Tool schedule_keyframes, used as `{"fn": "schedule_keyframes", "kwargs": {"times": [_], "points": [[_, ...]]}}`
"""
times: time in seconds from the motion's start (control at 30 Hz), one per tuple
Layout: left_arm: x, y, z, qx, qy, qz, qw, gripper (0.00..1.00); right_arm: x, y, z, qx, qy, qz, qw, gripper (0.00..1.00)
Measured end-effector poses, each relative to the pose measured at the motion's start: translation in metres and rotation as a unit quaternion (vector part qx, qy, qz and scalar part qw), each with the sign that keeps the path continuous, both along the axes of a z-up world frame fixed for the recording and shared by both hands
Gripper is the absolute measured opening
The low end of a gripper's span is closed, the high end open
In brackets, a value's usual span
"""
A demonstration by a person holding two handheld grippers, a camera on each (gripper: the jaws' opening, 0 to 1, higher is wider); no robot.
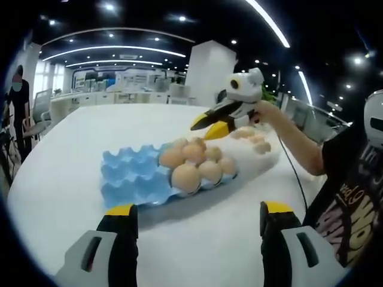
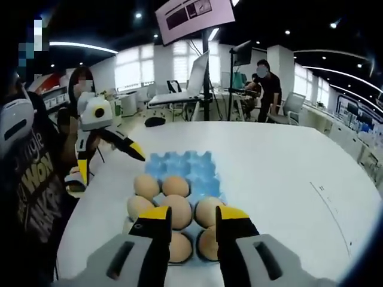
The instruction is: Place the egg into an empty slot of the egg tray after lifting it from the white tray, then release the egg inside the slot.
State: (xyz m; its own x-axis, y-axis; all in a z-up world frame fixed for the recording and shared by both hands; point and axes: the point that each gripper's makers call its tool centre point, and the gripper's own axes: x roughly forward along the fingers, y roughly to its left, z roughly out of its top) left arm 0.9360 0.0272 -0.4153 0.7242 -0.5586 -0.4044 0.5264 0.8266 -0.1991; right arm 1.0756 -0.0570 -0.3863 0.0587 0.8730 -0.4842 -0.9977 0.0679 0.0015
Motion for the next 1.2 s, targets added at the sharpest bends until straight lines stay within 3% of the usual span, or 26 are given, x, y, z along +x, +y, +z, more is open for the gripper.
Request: {"fn": "schedule_keyframes", "kwargs": {"times": [0.57,1.2], "points": [[0.002,-0.005,0.0,0.004,0.0,-0.01,0.9999,0.85,0.014,-0.045,0.004,-0.001,-0.016,-0.042,0.999,0.3],[0.004,-0.005,-0.001,0.006,0.001,-0.013,0.9999,0.85,0.028,-0.1,-0.005,-0.012,-0.02,-0.095,0.9952,0.31]]}}
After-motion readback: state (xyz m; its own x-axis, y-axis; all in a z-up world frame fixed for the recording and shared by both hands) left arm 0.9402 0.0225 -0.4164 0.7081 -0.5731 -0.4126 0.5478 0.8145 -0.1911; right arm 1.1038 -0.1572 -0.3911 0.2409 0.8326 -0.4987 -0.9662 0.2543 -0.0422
